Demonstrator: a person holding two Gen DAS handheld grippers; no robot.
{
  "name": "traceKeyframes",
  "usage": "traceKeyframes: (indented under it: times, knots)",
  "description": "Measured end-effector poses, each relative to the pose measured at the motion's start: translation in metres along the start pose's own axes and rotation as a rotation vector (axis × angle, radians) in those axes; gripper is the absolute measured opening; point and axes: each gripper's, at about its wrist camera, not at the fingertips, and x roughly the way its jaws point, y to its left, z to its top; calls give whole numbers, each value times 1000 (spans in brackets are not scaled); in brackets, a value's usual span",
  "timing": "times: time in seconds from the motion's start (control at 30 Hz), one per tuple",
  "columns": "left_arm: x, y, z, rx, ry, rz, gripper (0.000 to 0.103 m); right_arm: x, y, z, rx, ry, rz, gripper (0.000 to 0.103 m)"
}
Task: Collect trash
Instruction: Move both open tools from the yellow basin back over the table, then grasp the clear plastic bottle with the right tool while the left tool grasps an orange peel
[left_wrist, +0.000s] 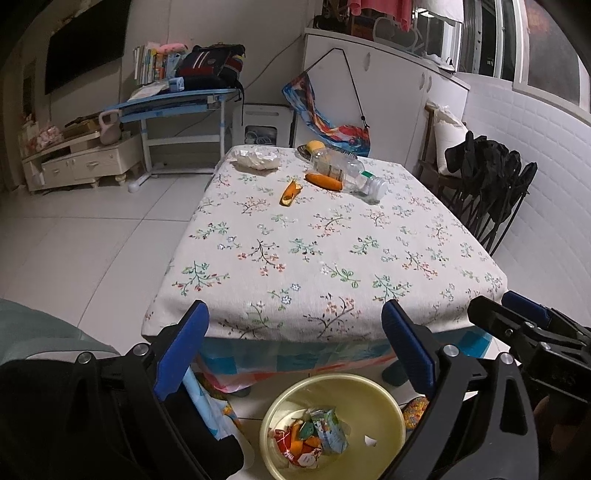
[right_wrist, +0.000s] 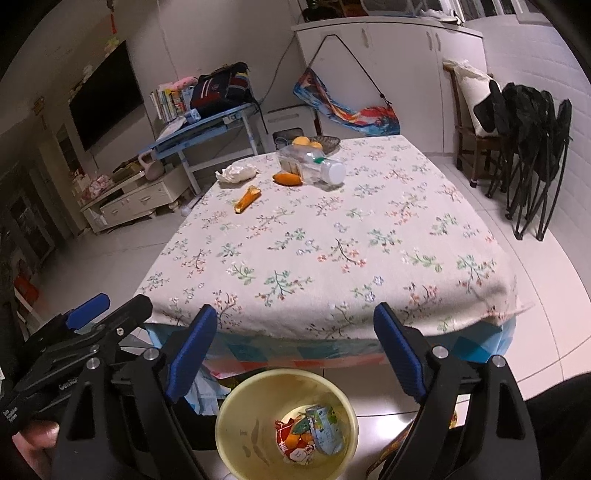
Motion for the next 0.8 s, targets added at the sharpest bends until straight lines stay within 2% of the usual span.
traceKeyframes:
  times: [0.43,0.8]
  knots:
    - [24,8,32,16,-13,9,91,22,-2,30,-65,8,3,84]
    - [57,27,62,-50,5,18,92,47,-11,58,-78,15,8,85]
